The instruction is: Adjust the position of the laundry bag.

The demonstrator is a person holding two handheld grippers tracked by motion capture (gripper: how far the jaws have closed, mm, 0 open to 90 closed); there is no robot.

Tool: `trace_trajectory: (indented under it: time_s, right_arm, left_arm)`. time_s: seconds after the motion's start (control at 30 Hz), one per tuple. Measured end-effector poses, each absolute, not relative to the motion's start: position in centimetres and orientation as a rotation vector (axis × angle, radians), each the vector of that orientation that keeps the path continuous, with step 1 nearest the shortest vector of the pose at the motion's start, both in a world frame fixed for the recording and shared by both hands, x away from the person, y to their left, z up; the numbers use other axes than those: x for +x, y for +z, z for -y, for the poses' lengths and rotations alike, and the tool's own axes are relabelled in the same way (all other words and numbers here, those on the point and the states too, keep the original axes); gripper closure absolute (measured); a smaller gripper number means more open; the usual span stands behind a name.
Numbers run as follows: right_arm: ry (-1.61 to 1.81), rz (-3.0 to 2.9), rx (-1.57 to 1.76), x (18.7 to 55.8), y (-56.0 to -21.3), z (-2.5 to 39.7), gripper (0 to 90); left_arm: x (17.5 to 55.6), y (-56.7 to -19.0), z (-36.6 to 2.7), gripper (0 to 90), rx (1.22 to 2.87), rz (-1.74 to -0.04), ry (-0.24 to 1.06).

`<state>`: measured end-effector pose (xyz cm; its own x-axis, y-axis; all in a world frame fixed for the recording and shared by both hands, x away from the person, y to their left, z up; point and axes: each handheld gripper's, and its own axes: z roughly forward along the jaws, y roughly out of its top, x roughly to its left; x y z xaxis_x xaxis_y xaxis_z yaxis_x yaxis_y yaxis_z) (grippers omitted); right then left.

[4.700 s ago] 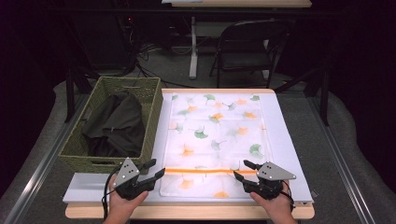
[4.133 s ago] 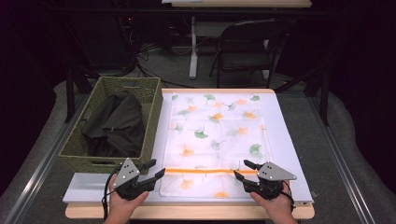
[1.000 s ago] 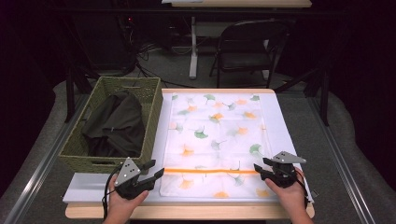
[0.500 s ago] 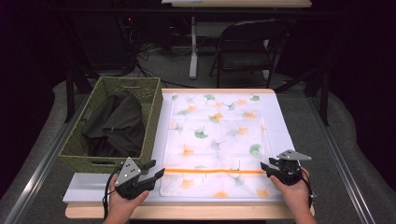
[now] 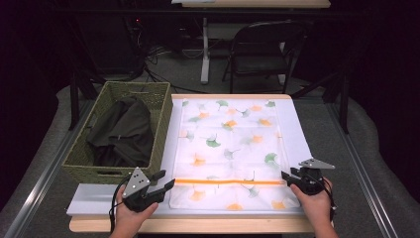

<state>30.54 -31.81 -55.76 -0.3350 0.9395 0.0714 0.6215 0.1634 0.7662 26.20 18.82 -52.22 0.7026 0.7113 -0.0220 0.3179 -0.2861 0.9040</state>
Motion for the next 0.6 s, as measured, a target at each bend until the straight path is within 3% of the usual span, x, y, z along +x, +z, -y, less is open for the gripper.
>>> trace_trajectory:
  time_s: [0.6]
  right_arm:
    - [0.985,-2.028,1.507,30.74,-56.16,32.03,57.2]
  left_arm:
    - [26.25,-52.33,-18.73,52.1,1.886,-0.803,0.472]
